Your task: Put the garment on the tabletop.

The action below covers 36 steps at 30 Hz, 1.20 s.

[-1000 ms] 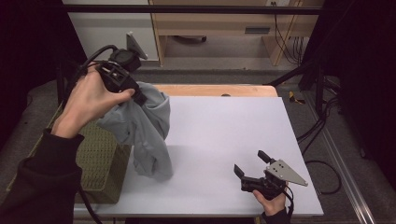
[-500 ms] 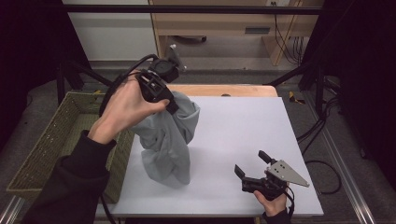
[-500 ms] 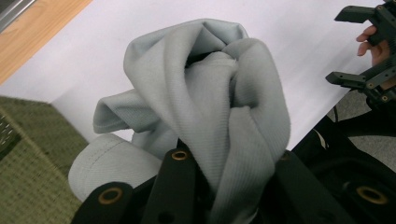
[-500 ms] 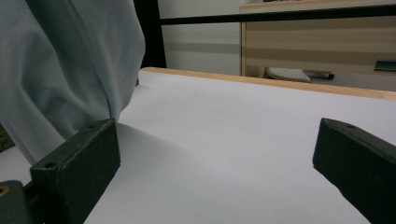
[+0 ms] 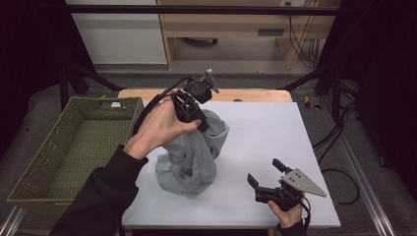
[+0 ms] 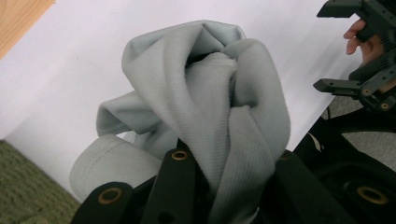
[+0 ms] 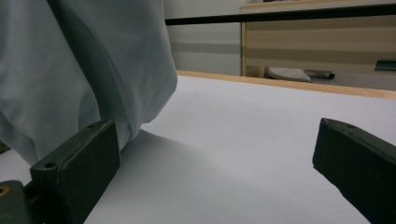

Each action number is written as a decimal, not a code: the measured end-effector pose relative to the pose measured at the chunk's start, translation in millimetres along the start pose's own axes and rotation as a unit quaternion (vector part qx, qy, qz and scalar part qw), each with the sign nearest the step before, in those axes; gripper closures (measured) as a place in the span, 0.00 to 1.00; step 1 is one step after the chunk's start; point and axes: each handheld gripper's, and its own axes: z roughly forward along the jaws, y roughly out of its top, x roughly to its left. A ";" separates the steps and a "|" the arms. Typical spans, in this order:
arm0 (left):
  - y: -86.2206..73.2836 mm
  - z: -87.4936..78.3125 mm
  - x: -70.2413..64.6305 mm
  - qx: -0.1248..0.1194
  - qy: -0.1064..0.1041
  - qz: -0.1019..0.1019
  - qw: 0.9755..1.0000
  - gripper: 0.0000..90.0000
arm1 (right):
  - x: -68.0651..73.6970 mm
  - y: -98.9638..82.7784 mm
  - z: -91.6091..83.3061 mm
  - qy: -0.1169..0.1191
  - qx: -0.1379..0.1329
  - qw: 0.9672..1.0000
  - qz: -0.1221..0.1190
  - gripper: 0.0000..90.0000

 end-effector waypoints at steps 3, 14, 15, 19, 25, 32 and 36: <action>-1.7 13.5 1.3 0.005 -0.008 0.009 1.000 0.88 | -0.1 -0.6 0.7 0.000 -0.001 1.000 0.002 0.01; -14.6 70.5 12.1 0.008 -0.041 0.006 0.999 0.88 | -0.5 -1.5 1.7 0.002 -0.001 1.000 0.007 0.01; -16.1 76.5 12.4 0.009 -0.048 -0.001 0.999 0.88 | -1.7 -1.6 1.6 0.000 0.002 1.000 0.000 0.01; -20.4 94.3 13.4 0.007 -0.059 0.002 0.998 0.88 | -1.6 -2.3 1.8 -0.002 0.007 1.000 0.006 0.01; -25.4 114.3 7.7 0.008 -0.076 0.010 0.997 0.87 | -1.0 -2.2 2.1 0.002 0.005 1.000 0.009 0.01; -27.8 134.6 3.9 0.022 -0.078 0.016 0.997 0.86 | -1.4 -2.0 1.9 -0.002 0.007 1.000 0.009 0.01; -28.1 135.8 1.6 0.022 -0.071 0.023 0.997 0.76 | -1.3 -2.1 2.3 -0.002 0.008 1.000 0.008 0.01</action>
